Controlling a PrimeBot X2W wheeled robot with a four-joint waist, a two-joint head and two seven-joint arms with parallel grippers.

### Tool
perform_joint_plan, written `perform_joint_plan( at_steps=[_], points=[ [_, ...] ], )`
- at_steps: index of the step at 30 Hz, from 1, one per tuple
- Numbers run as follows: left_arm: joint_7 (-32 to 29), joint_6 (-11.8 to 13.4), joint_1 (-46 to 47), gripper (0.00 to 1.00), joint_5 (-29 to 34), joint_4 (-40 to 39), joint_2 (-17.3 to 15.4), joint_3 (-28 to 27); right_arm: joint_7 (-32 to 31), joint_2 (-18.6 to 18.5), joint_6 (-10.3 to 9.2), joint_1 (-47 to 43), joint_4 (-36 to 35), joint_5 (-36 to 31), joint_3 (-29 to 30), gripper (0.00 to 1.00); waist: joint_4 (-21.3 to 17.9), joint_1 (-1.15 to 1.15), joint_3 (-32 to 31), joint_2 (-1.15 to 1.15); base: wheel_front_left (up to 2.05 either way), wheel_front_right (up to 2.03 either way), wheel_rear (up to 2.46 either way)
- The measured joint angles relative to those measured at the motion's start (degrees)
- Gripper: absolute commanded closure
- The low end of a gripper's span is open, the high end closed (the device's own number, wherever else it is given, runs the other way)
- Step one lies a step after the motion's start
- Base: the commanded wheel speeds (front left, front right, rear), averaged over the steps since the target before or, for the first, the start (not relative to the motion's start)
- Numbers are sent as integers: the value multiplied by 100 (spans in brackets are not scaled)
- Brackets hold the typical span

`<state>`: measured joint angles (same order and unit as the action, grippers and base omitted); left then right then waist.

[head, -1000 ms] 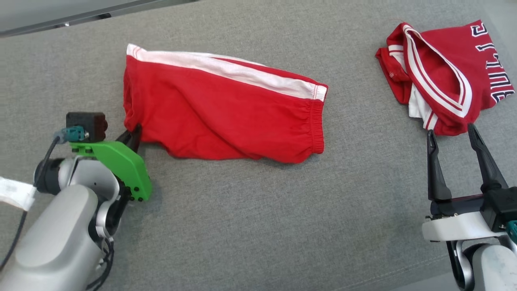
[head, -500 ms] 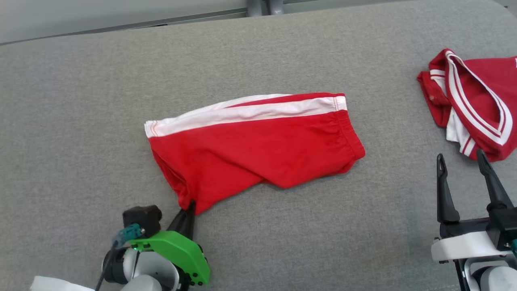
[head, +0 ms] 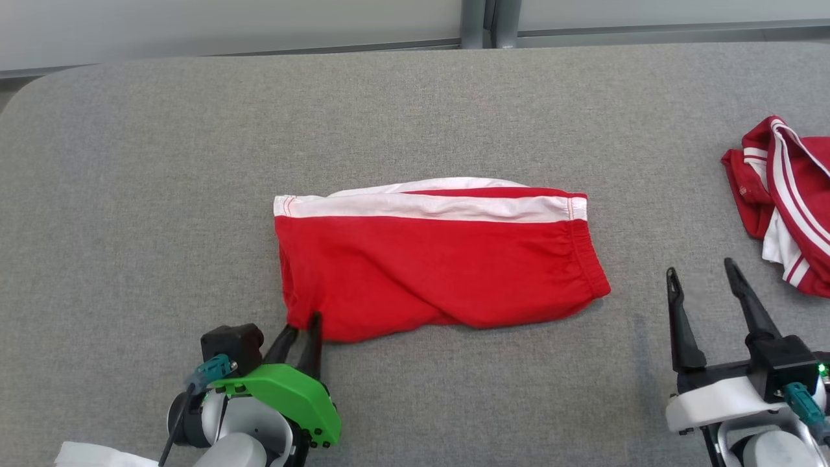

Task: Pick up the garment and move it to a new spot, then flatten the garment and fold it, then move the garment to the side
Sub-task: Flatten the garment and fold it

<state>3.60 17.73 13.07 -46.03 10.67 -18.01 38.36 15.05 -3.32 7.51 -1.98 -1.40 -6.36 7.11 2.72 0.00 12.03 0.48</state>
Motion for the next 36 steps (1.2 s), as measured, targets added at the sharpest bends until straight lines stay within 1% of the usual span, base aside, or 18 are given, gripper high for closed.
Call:
perform_joint_plan(
  at_steps=[3,5,7,9,12,14,17,20,23,25,27,29,32,36],
  points=[
    [2,-35,2,0,-14,-32,-9,14,0,20,0,106,302,183,-136,0,-1,0,-6,0,0,0,0],
    [133,-26,-4,0,42,-99,-31,16,0,23,0,231,552,257,-248,0,-11,0,-10,0,0,0,0],
    [415,85,-14,0,272,-178,-99,14,-2,33,0,385,817,335,-359,0,-16,0,-16,0,0,0,0],
    [709,272,-19,0,602,-247,-245,20,-101,33,0,571,1005,442,-515,0,-4,0,-22,0,0,0,0],
    [912,449,-115,0,979,-318,-404,66,-375,40,-1,798,1110,668,-702,0,75,0,-35,0,0,0,0],
    [993,499,-218,0,1068,-377,-469,45,-660,4,0,888,1128,793,-804,0,142,0,-47,0,0,0,0],
    [1065,491,-321,0,1191,-466,-547,-11,-1124,-157,-1,1029,1105,913,-898,0,252,0,-50,0,0,0,0],
    [1117,400,-335,0,1378,-569,-559,-86,-1569,-335,1,1100,1103,1056,-938,0,375,0,-35,0,0,0,0],
    [1131,334,-412,0,1451,-658,-409,-252,-1900,-499,-2,1140,1176,1249,-706,0,523,0,-19,0,0,0,0],
    [1136,242,-465,0,1556,-722,-301,-397,-2056,-613,1,1137,1258,1240,-623,0,630,0,-11,0,0,0,0],
    [1143,138,-551,0,1617,-751,-189,-539,-2216,-628,-1,1134,1366,1399,-509,0,738,0,-1,0,0,0,0],
    [1143,20,-633,0,1683,-705,-86,-656,-2426,-630,-2,1129,1528,1659,-498,0,845,0,13,0,0,0,0],
    [1143,-240,-670,0,1767,-613,27,-799,-2665,-668,-3,1163,1819,2028,-478,0,995,0,33,0,0,0,0],
    [1144,-571,-719,0,1894,-441,186,-1031,-2949,-690,-5,1409,2224,2763,-464,0,1171,0,40,0,0,0,0]
  ],
)
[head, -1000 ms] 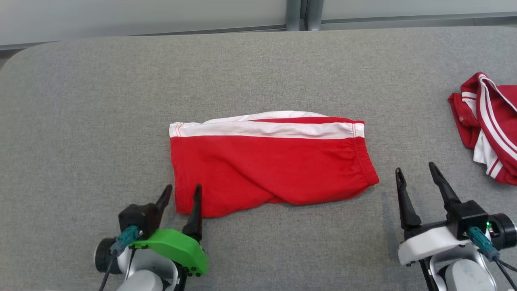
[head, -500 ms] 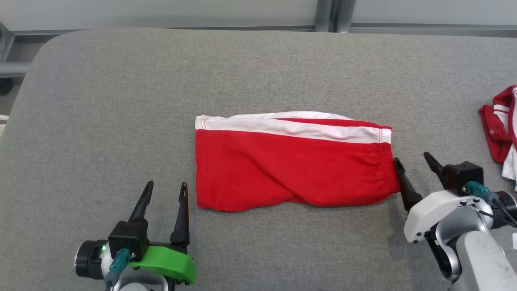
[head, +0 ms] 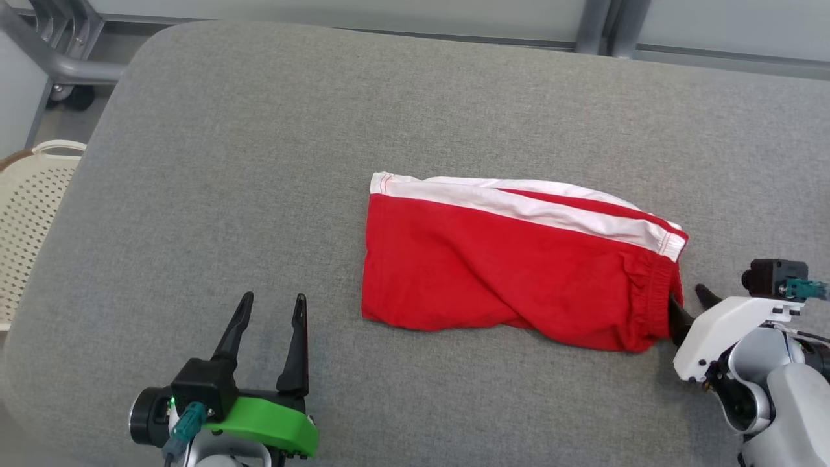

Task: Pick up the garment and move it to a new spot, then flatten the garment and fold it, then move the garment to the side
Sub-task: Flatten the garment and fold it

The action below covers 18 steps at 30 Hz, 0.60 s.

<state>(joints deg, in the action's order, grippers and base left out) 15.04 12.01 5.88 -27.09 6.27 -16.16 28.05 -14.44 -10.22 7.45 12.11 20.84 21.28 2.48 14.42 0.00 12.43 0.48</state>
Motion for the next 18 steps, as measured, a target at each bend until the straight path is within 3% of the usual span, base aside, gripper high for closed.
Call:
perform_joint_plan(
  at_steps=[6,7,8,9,10,13,18],
  points=[
    [0,-510,-3,0,189,242,247,-372,-422,-130,-20,370,421,1095,-11,2,222,0,5,0,0,0,0],
    [0,-581,-3,0,221,291,278,-439,-481,-141,-21,411,466,1243,-32,32,250,0,2,0,0,0,0],
    [0,-647,-7,0,244,326,307,-520,-523,-158,-22,447,483,1385,-59,32,272,0,-1,0,0,0,0],
    [0,-705,-12,0,269,356,339,-593,-537,-159,-22,464,505,1536,-68,78,290,0,-5,0,0,0,0],
    [0,-754,-34,0,304,396,375,-677,-538,-159,-19,466,506,1685,-110,100,299,0,-13,0,0,0,0],
    [0,-905,-150,0,413,515,498,-971,-676,-223,3,424,488,2178,-252,100,250,0,-41,0,0,0,0],
    [0,-1058,-302,0,571,670,628,-1204,-1033,-647,16,260,394,2747,-34,100,107,0,-87,0,0,0,0]
  ],
)
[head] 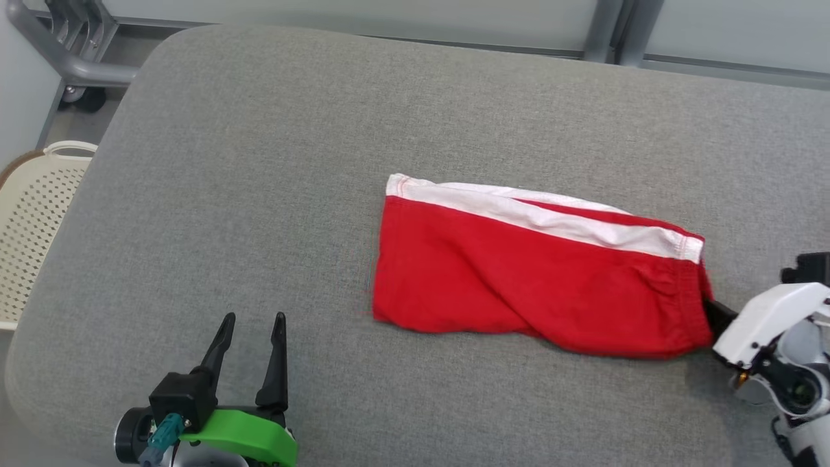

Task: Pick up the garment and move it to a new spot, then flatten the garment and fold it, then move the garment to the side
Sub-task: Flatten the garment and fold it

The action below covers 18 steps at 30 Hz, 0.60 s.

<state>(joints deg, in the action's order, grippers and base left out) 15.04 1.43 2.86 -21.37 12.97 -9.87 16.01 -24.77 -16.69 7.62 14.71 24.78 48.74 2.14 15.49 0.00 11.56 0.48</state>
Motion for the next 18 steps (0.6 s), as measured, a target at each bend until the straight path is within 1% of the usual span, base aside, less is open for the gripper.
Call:
perform_joint_plan(
  at_steps=[6,9,11,14,16,18],
  points=[
    [0,-148,-23,0,110,81,68,-202,-584,-780,-13,-66,42,345,1004,100,-171,0,-20,0,0,0,0],
    [0,-209,-23,0,158,111,80,-300,-1090,-1128,-13,-168,10,381,1574,100,-204,0,9,0,0,0,0],
    [0,-242,-23,0,193,132,98,-363,-1463,-1292,-14,-259,-115,331,1898,100,-217,0,37,0,0,0,0],
    [0,-278,-22,0,238,163,167,-431,-2045,-1311,-14,-289,-660,289,2114,100,-243,0,65,0,0,0,0],
    [0,-304,-21,0,282,210,185,-436,-2426,-1149,-14,-310,-1243,103,2080,100,-271,0,78,0,0,0,0],
    [0,-353,-21,0,336,254,202,-422,-2814,-854,-14,-354,-1778,82,2050,100,-285,0,91,0,0,0,0]
  ],
)
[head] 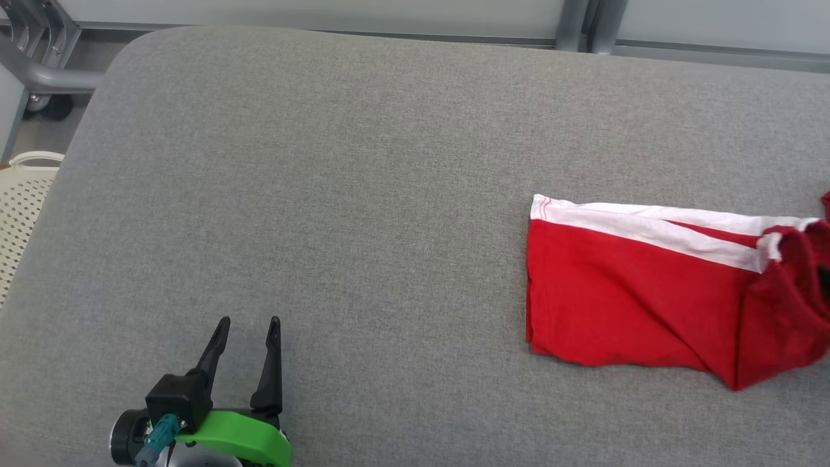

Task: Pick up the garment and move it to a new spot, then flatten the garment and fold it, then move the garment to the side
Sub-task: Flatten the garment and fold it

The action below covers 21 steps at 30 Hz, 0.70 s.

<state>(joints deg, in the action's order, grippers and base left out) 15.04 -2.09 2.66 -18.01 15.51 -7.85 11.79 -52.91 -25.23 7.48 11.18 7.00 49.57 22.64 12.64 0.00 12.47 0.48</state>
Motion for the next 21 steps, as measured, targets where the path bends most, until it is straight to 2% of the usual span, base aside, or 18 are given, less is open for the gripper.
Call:
perform_joint_plan(
  at_steps=[5,8,10,13,15,21],
  points=[
    [0,-77,54,0,94,103,10,-49,-548,1017,0,49,-1115,-278,-326,100,-10,0,24,0,0,0,0],
    [0,-97,152,0,137,119,26,-88,-597,1813,-1,210,-1368,-545,-664,100,-16,0,78,0,0,0,0],
    [0,-111,215,0,162,118,56,-112,-482,2129,0,340,-1348,-701,-933,100,-18,0,125,0,0,0,0],
    [0,-151,256,0,218,122,97,-125,-96,2219,0,511,-1072,-901,-1347,100,-21,0,198,0,0,0,0],
    [0,-154,271,0,237,127,112,-124,118,2226,-1,552,-913,-895,-1503,100,-19,0,222,0,0,0,0],
    [0,-222,325,0,326,166,142,-157,1099,2246,-1,781,-176,-833,-2462,100,44,0,286,0,0,0,0]
  ],
)
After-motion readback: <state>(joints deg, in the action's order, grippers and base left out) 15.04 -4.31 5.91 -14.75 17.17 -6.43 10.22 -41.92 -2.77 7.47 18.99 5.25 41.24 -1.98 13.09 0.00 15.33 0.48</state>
